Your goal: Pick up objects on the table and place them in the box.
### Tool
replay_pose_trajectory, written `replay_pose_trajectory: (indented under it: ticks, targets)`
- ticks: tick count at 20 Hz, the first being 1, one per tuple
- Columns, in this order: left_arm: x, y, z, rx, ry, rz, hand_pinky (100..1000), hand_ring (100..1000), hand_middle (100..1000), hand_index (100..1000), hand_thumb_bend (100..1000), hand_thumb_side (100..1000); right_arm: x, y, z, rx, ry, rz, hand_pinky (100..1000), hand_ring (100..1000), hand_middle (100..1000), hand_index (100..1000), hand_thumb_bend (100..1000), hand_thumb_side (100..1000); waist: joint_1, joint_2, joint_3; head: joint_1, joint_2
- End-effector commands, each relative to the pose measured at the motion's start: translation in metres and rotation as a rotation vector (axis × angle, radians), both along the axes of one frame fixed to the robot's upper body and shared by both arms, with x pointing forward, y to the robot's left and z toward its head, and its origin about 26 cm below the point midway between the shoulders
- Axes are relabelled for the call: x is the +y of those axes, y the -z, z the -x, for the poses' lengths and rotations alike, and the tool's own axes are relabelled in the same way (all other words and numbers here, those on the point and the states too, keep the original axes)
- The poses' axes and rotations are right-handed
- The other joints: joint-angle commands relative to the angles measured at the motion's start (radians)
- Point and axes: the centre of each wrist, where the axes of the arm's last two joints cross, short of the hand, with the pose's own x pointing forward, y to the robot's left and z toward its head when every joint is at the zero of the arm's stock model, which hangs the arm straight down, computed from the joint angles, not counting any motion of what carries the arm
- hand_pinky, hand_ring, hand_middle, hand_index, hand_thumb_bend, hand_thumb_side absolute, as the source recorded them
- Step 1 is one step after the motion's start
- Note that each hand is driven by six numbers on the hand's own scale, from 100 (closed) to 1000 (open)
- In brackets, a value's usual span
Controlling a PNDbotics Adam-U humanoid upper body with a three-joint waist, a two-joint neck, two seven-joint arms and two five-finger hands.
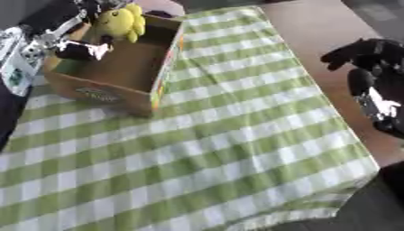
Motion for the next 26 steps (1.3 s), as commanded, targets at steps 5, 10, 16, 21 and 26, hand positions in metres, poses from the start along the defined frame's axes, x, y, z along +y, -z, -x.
replay_pose_trajectory:
  ticks: [5,10,16,21,26]
  targets:
    - [0.013,-0.014,0.002,-0.143,-0.051,0.023,799,787,808,892,307,565,-0.002,-0.007,-0.001,-0.021,0.002,0.004,779,726,554,746,100,525,0.001,-0.015,0.001,-0.002,-0.011]
    - [0.016,-0.013,0.003,-0.171,-0.058,0.043,833,832,850,906,431,741,-0.003,-0.007,-0.001,-0.021,0.004,0.004,780,725,554,745,100,525,0.001,-0.014,0.004,-0.002,-0.013]
    - [0.017,-0.013,0.004,-0.169,-0.047,0.044,831,830,849,910,414,747,-0.003,-0.007,-0.001,-0.022,0.007,0.002,780,726,554,745,100,525,0.000,-0.014,0.007,-0.001,-0.013]
    - [0.018,-0.018,0.010,-0.134,0.010,0.070,811,804,823,921,239,753,-0.005,-0.007,-0.001,-0.020,0.015,0.002,781,726,554,745,100,525,0.000,-0.015,0.017,-0.008,-0.012]
    - [0.019,-0.034,0.034,-0.068,0.132,0.107,799,788,813,924,100,752,-0.007,-0.006,-0.001,-0.021,0.027,-0.001,781,727,555,746,100,525,-0.001,-0.014,0.033,-0.018,-0.014]
